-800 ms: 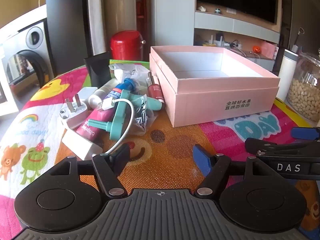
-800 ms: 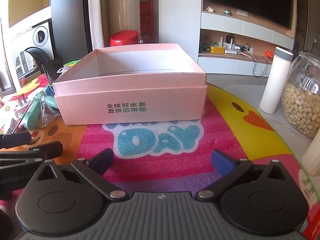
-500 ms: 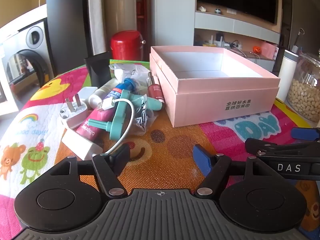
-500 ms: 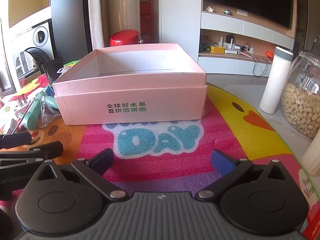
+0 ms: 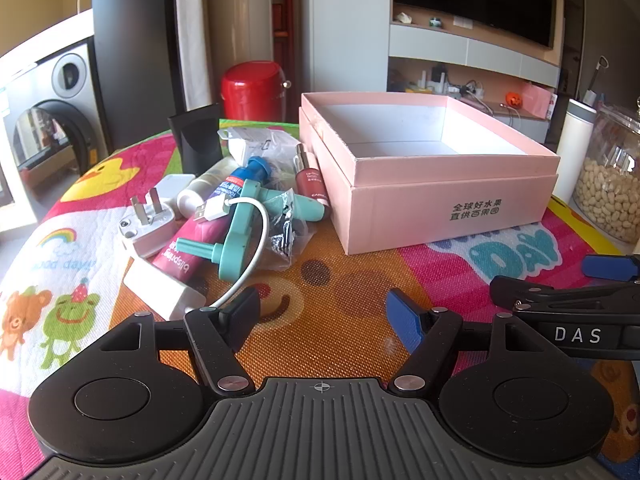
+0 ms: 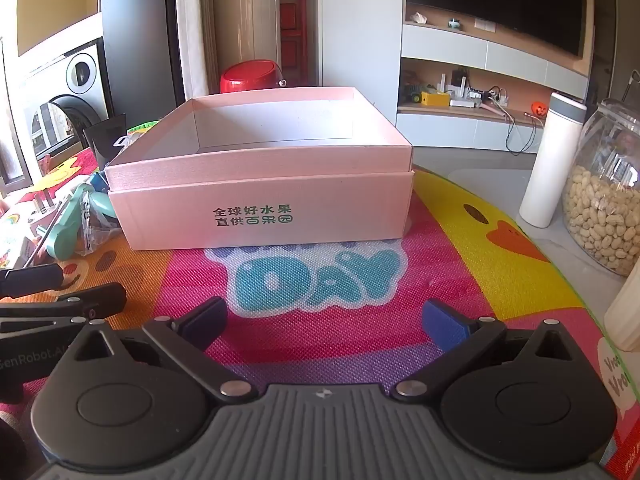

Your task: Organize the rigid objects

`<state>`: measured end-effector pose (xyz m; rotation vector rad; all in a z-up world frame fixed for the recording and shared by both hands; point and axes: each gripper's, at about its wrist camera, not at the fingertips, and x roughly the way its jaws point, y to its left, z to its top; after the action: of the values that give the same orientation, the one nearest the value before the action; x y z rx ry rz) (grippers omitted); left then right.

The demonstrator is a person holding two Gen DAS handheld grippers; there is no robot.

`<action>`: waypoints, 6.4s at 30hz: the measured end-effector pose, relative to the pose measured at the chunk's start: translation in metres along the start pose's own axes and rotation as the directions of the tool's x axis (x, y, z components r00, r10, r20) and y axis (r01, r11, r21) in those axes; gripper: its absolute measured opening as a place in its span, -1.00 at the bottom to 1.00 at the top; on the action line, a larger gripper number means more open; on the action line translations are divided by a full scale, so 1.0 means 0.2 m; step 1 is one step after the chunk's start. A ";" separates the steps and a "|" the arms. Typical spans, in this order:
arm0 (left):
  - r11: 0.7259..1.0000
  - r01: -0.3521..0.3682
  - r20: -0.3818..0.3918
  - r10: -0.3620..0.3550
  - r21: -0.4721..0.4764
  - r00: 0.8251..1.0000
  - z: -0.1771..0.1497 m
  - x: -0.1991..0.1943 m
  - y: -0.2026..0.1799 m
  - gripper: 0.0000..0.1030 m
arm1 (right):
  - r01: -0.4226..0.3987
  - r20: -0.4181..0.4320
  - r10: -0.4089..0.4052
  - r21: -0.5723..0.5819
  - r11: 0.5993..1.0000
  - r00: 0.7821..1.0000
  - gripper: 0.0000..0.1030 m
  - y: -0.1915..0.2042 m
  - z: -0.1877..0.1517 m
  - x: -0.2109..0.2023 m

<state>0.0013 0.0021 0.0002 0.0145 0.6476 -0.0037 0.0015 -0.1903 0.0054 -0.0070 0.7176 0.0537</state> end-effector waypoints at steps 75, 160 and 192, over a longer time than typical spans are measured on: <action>0.992 0.127 0.000 -0.127 -0.017 0.992 -0.01 -0.09 0.06 0.41 | -0.090 -0.101 0.083 -0.068 0.994 0.991 1.00 -0.04 0.04 0.00; 0.954 0.259 0.170 -0.232 -0.155 0.958 0.46 -0.12 0.42 0.05 | -0.311 0.300 0.332 -0.119 0.943 0.894 -0.60 -0.11 1.01 -0.42; 0.982 0.181 -0.008 -0.182 -0.048 0.983 0.24 0.18 0.51 0.05 | -0.502 -0.157 0.477 -0.310 0.808 0.865 -0.82 0.58 0.19 0.04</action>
<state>0.0601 0.1043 0.0187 -0.0901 0.6589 -0.1645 0.0264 -0.0741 0.0303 -0.1577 0.7604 0.6828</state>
